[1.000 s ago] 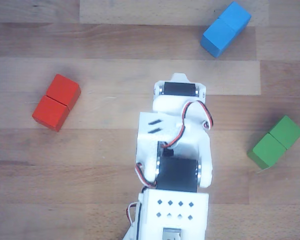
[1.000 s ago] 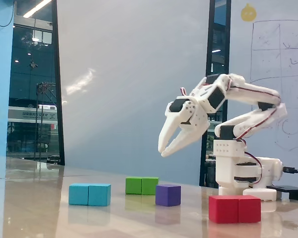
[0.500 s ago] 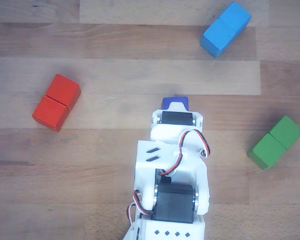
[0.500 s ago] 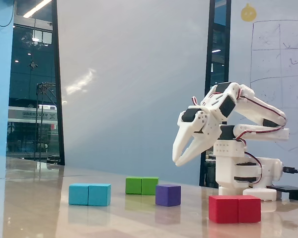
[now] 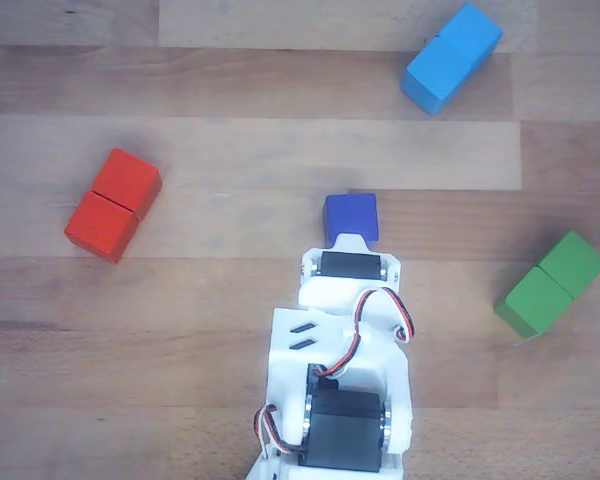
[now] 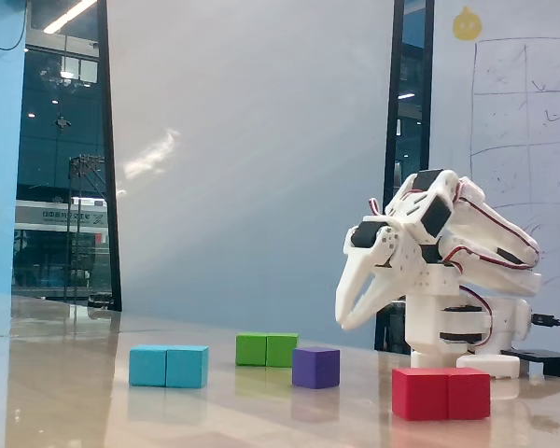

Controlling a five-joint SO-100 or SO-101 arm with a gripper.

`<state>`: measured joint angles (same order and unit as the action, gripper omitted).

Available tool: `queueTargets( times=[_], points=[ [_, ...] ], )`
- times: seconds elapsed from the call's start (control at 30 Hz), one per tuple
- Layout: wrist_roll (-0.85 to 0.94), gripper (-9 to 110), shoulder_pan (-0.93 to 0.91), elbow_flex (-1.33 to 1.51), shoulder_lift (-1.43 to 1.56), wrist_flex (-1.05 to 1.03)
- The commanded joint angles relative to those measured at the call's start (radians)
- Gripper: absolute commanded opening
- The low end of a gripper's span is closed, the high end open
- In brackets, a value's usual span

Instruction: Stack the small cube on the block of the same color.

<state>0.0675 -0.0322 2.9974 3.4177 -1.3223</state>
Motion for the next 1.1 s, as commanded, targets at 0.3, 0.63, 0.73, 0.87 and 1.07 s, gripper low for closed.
queueTargets(
  times=[0.3, 0.63, 0.73, 0.87, 1.07],
  points=[
    [0.005, 0, -0.003, 0.044, 0.031, 0.009],
    [0.011, 0, -0.005, 0.048, 0.031, 0.011],
    [0.011, 0, -0.005, 0.048, 0.032, 0.011],
    [0.005, 0, -0.009, 0.049, 0.032, 0.011],
    [0.0, 0, -0.014, 0.051, 0.032, 0.011]
  ],
)
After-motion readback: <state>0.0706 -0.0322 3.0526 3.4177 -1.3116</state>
